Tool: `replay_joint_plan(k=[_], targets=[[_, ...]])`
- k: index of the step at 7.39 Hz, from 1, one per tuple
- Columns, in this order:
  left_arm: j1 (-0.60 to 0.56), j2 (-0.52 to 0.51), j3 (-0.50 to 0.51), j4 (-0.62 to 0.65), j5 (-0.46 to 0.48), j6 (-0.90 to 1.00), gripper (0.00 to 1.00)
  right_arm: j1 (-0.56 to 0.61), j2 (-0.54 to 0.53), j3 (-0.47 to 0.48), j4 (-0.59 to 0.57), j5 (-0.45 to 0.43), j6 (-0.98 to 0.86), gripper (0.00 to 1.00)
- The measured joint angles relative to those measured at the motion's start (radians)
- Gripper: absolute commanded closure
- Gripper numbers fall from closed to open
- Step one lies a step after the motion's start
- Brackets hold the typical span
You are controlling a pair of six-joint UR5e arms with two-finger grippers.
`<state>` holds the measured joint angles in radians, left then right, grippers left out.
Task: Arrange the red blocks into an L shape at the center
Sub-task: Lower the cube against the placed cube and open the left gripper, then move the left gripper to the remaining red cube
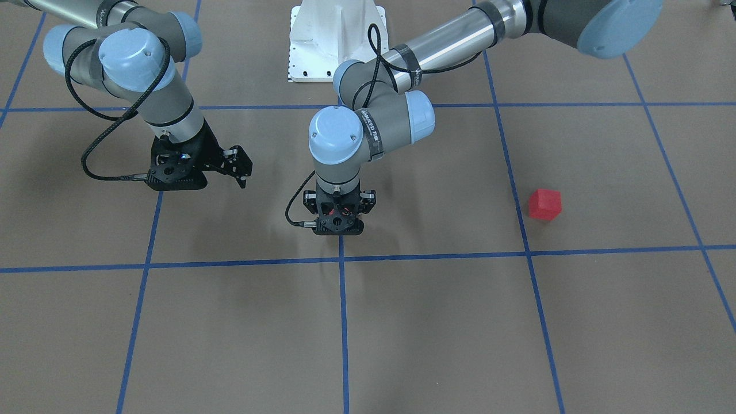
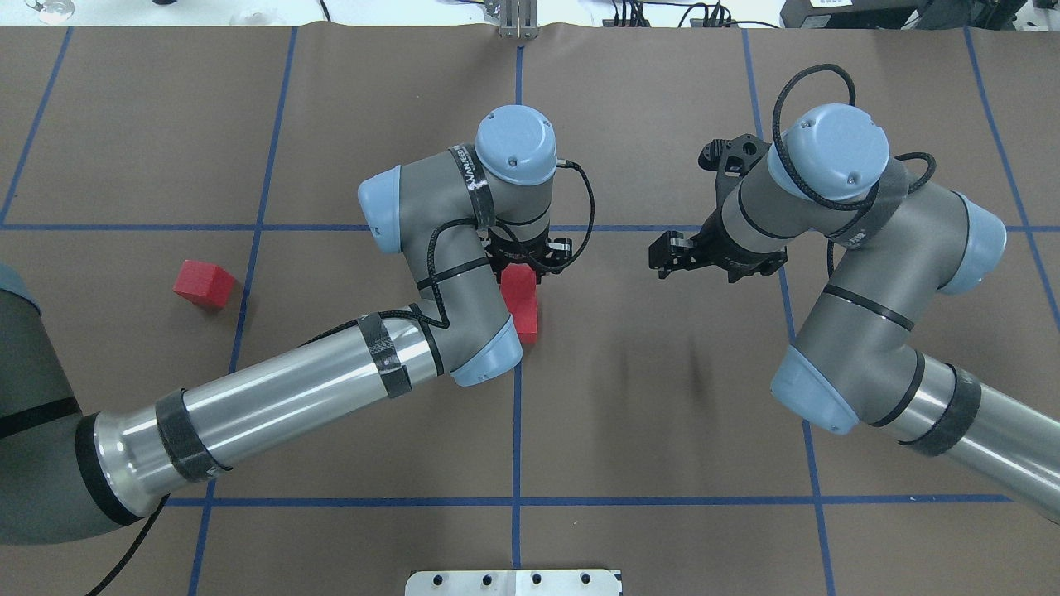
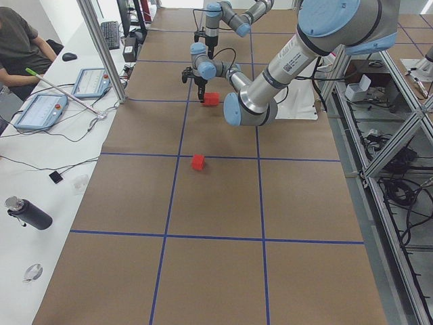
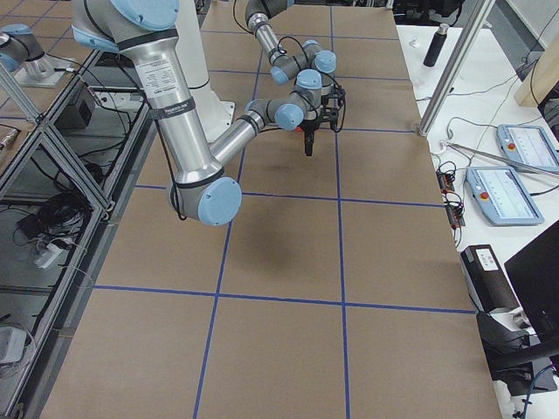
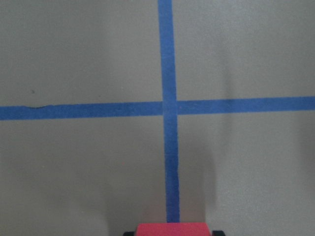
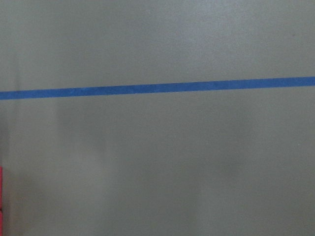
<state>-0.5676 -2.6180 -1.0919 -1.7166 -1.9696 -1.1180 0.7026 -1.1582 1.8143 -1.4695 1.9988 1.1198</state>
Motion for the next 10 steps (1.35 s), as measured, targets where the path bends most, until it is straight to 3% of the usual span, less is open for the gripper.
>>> replay_joint_plan(k=[1,2,3,4,8,10], targets=[[0.0,0.0,0.0,0.0,0.0,0.0,1.0,0.0,0.0,-0.001,0.0,0.0,0.0,0.0],[0.0,0.001,-0.002,0.0,0.0,0.0,0.43,0.0,0.0,-0.001,0.0,0.001,0.0,0.0],[0.0,0.004,-0.004,-0.001,0.0,-0.001,0.07,0.0,0.0,-0.001,0.0,0.001,0.0,0.0],[0.0,0.008,-0.007,-0.002,0.0,-0.003,0.0,0.0,0.0,0.0,0.0,0.001,0.0,0.0],[0.0,0.015,-0.034,-0.002,0.0,-0.013,0.0,0.0,0.001,0.001,0.0,0.002,0.0,0.0],[-0.007,0.026,-0.104,0.041,-0.001,-0.012,0.0,0.001,0.001,0.004,0.0,0.002,0.0,0.0]])
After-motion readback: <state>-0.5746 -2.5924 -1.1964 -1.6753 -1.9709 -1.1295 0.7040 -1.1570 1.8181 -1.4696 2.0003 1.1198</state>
